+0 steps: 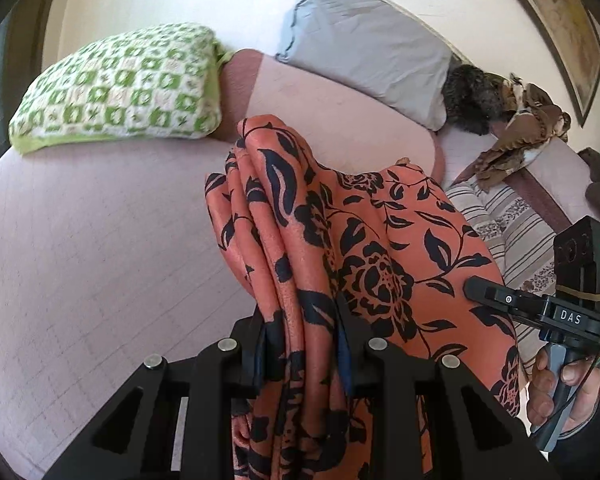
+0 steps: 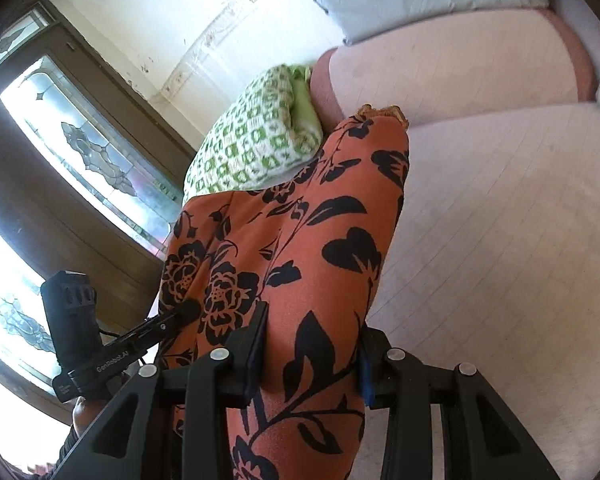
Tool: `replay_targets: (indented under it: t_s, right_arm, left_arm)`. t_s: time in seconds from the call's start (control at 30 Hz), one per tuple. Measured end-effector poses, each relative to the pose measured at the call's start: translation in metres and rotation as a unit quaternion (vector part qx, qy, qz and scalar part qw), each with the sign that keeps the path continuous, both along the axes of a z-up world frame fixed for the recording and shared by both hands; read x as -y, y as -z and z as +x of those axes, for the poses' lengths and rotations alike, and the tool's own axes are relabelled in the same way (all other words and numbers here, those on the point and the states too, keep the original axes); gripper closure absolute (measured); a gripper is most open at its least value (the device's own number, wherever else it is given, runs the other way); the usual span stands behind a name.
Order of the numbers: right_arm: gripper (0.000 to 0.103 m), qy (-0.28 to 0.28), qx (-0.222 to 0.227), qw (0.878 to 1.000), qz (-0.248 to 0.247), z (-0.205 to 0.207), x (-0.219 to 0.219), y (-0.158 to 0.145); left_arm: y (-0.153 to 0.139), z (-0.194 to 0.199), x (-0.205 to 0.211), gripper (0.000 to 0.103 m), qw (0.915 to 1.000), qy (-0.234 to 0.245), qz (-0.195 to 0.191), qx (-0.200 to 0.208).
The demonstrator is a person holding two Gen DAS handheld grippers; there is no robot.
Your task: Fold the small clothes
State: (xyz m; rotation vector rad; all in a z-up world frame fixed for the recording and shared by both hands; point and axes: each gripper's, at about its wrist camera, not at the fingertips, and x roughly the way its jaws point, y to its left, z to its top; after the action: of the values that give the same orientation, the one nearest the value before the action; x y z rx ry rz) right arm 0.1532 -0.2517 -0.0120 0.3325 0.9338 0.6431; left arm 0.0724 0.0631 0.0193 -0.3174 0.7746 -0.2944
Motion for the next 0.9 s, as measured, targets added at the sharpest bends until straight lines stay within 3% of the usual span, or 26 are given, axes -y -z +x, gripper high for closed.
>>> replay_targets:
  t_s: [0.23,0.47,0.7,0.9]
  right_arm:
    - [0.064,0.009,0.019,1.000,-0.017,0.016,0.018,-0.006]
    - [0.064,0.020,0.015,0.999,-0.029,0.045,0.035,-0.002]
    - [0.064,0.028,0.010,0.999,-0.030,0.050,0.046,-0.021]
    - [0.064,0.030,-0.004,0.999,-0.036,0.052,0.047,-0.012]
  left_arm:
    - [-0.009,0.023,0.017,0.074,0.9999,0.008,0.004,0.007]
    - [0.000,0.051,0.030,0.074,0.9997,0.019,0.016,0.000]
    - [0.020,0.072,0.040,0.074,0.9994,0.028,0.019,-0.010]
    - [0.051,0.083,0.043,0.074,0.9989,0.016,0.032,-0.031]
